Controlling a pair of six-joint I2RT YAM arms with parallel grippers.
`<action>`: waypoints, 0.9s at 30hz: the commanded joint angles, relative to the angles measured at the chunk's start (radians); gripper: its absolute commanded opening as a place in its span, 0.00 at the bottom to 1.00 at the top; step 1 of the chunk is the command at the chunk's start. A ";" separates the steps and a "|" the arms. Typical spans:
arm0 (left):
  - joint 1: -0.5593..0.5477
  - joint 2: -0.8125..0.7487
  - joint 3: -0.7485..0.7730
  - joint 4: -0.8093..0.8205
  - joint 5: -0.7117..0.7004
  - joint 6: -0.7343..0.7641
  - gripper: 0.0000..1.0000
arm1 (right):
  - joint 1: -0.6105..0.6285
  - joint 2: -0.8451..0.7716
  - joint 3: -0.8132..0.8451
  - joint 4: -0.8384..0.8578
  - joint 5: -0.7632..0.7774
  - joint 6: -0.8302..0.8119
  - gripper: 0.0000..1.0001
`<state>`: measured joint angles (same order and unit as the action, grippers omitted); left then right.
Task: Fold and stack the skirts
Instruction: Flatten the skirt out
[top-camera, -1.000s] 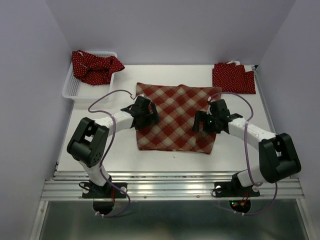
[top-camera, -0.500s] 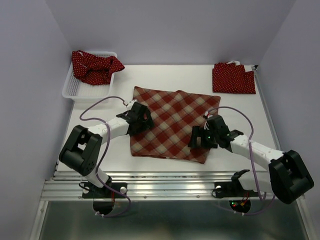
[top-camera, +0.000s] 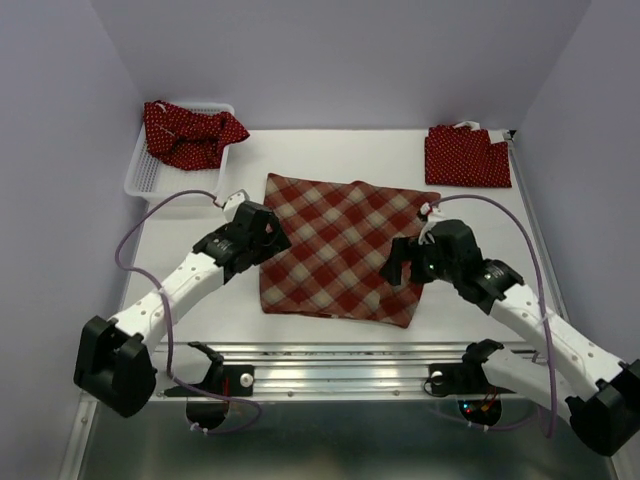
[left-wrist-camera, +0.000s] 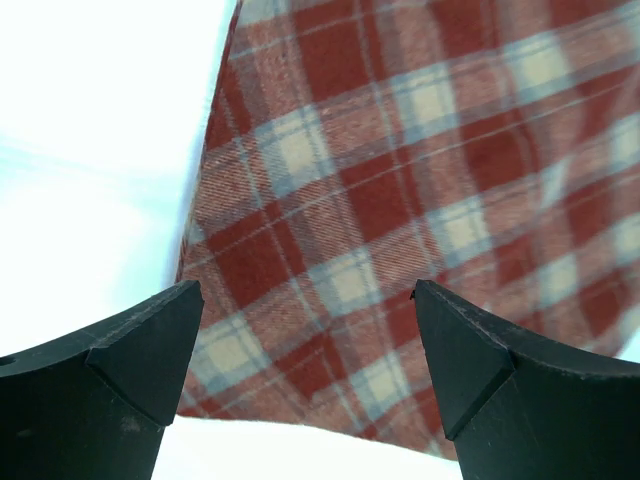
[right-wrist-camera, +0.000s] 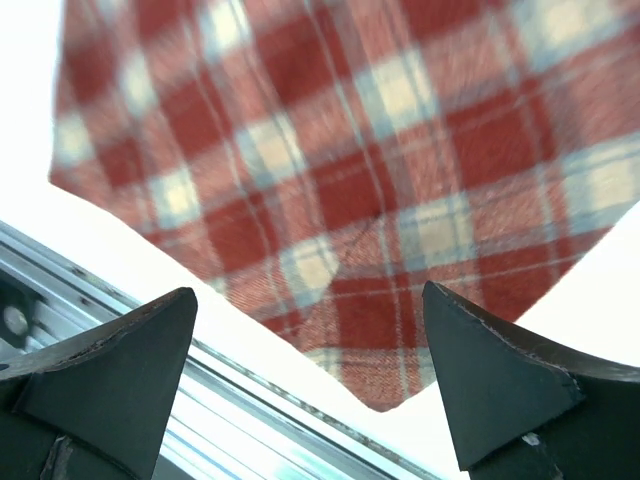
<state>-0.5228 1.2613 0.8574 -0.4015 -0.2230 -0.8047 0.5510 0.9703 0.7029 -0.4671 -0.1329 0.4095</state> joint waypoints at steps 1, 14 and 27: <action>0.004 -0.143 -0.061 -0.107 -0.050 -0.076 0.99 | 0.004 -0.122 0.049 -0.105 0.195 0.082 1.00; -0.359 -0.251 -0.071 0.147 -0.029 -0.004 0.99 | -0.005 -0.124 0.042 -0.186 0.562 0.341 1.00; -0.845 0.495 0.508 0.228 -0.135 0.398 0.99 | -0.615 0.471 0.521 -0.061 0.126 0.023 1.00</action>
<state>-1.3201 1.6516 1.2320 -0.1989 -0.3397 -0.5705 0.0383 1.3373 1.0801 -0.5739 0.1608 0.5446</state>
